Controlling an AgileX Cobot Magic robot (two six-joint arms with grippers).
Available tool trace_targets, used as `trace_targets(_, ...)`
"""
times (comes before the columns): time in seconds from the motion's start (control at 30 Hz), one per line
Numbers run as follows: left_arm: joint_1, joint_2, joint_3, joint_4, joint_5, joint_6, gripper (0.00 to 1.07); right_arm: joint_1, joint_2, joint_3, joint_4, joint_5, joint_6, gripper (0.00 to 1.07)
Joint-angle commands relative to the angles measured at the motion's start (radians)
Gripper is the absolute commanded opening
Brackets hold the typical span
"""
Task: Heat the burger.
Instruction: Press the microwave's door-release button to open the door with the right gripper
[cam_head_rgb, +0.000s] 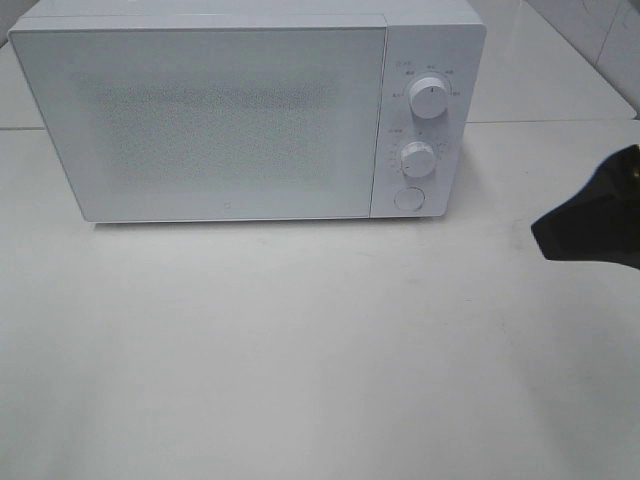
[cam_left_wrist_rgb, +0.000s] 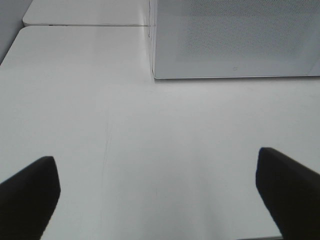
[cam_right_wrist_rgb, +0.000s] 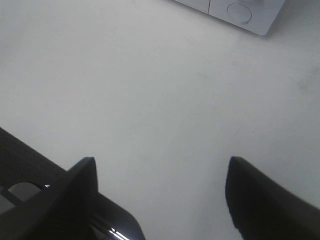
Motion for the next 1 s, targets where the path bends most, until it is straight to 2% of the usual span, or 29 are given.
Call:
trace_targets(0.03, 0.004, -0.017, 0.005, -0.003, -0.004, 0.000, 1.00, -0.008, -0.086, -0.006, -0.017, 0.055, -0.013, 0.71)
trace_targets(0.13, 0.004, -0.017, 0.005, -0.003, -0.004, 0.000, 1.00, -0.008, -0.189, -0.005, -0.051, 0.103, -0.008, 0.71)
trace_targets(0.37, 0.004, -0.017, 0.005, -0.003, -0.004, 0.000, 1.00, -0.021, -0.292, 0.010, -0.080, 0.173, 0.024, 0.71)
trace_targets(0.63, 0.004, -0.017, 0.005, -0.003, -0.004, 0.000, 1.00, -0.201, -0.497, 0.115, -0.080, 0.217, 0.033, 0.71)
trace_targets(1.0, 0.004, -0.017, 0.005, -0.003, -0.004, 0.000, 1.00, -0.331, -0.749, 0.186, -0.080, 0.258, 0.037, 0.76)
